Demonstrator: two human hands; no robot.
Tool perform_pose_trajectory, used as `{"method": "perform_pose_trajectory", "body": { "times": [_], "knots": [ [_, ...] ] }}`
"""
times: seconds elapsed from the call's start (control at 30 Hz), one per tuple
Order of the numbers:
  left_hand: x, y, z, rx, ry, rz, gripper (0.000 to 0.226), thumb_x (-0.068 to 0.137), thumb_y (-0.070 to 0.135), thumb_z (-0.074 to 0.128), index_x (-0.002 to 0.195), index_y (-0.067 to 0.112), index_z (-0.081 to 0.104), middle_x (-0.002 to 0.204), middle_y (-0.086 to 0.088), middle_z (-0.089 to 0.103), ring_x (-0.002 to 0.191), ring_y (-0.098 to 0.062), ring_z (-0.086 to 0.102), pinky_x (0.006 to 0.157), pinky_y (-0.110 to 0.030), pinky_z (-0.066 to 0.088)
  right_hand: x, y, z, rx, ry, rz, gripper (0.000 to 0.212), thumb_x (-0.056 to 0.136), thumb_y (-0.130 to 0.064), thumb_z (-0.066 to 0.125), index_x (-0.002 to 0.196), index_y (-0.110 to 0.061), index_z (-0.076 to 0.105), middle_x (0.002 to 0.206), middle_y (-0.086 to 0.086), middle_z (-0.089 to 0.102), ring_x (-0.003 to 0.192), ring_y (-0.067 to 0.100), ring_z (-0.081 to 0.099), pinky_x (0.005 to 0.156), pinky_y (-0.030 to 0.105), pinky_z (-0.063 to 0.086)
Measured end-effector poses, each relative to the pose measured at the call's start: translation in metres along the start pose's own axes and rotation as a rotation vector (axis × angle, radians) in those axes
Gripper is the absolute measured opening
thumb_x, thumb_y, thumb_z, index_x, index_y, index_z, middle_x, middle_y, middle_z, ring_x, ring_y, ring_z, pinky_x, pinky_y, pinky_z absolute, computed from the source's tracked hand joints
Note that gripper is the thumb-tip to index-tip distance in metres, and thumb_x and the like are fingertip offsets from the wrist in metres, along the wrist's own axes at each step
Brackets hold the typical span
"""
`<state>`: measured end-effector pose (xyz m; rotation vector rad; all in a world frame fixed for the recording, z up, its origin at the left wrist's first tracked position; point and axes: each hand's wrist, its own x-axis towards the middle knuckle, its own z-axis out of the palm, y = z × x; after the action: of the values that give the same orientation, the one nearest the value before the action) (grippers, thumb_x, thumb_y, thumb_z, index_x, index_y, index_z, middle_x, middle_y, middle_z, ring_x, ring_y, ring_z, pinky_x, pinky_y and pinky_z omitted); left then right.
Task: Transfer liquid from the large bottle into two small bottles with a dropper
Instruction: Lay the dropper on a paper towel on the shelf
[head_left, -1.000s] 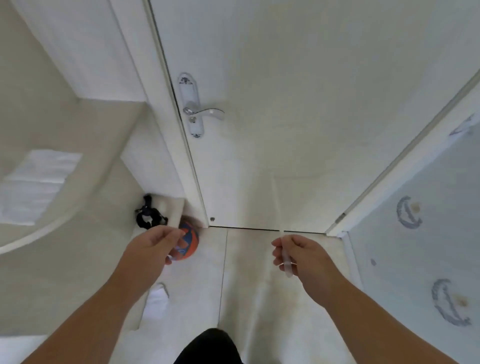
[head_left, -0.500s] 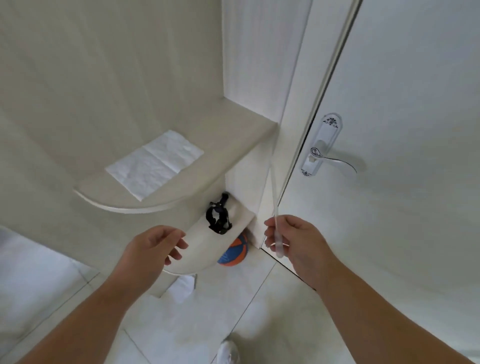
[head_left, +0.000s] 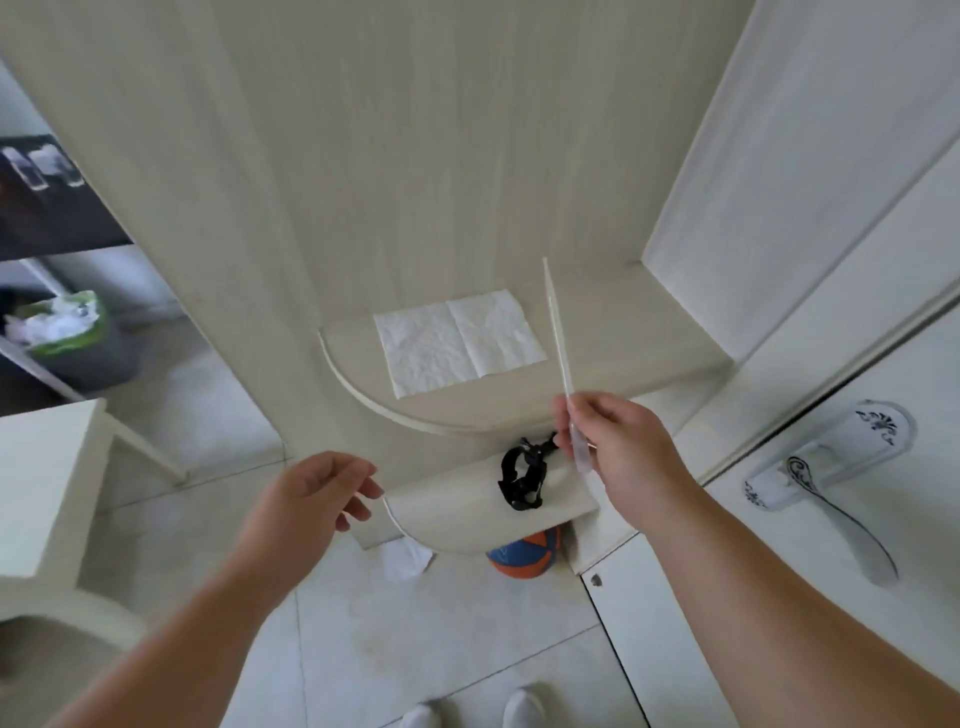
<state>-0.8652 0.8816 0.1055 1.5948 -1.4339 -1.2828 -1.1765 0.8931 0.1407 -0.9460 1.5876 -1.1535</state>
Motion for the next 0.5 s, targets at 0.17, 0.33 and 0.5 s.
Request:
{"method": "perform_pose_trajectory", "body": {
  "times": [0.17, 0.33, 0.5],
  "knots": [
    [-0.016, 0.000, 0.006, -0.048, 0.146, -0.048, 0.022, 0.101, 0.018, 0.057, 0.090, 0.023, 0.076, 0.087, 0.001, 0.077, 0.072, -0.020, 0.071, 0.071, -0.041, 0.053, 0.063, -0.021, 0.004, -0.193, -0.103, -0.149, 0.019, 0.097, -0.032, 0.067, 0.083, -0.026, 0.078, 0.071, -0.008, 0.072, 0.065, 0.004, 0.063, 0.070, 0.029, 0.052],
    [-0.026, -0.004, 0.010, -0.076, 0.243, -0.094, 0.023, 0.101, 0.018, 0.059, 0.087, 0.024, 0.077, 0.087, 0.000, 0.077, 0.070, -0.018, 0.070, 0.069, -0.038, 0.052, 0.113, -0.036, 0.020, -0.526, -0.152, -0.315, 0.012, 0.094, -0.037, 0.070, 0.082, -0.035, 0.071, 0.077, -0.020, 0.070, 0.078, -0.001, 0.065, 0.071, 0.022, 0.045],
    [-0.030, -0.001, 0.005, -0.083, 0.280, -0.101, 0.029, 0.100, 0.020, 0.059, 0.084, 0.036, 0.076, 0.086, 0.001, 0.077, 0.069, -0.016, 0.070, 0.067, -0.034, 0.052, 0.146, -0.045, 0.044, -0.745, -0.186, -0.394, 0.010, 0.092, -0.031, 0.072, 0.100, -0.025, 0.077, 0.088, -0.016, 0.066, 0.087, 0.008, 0.062, 0.068, 0.018, 0.040]
  ]
}}
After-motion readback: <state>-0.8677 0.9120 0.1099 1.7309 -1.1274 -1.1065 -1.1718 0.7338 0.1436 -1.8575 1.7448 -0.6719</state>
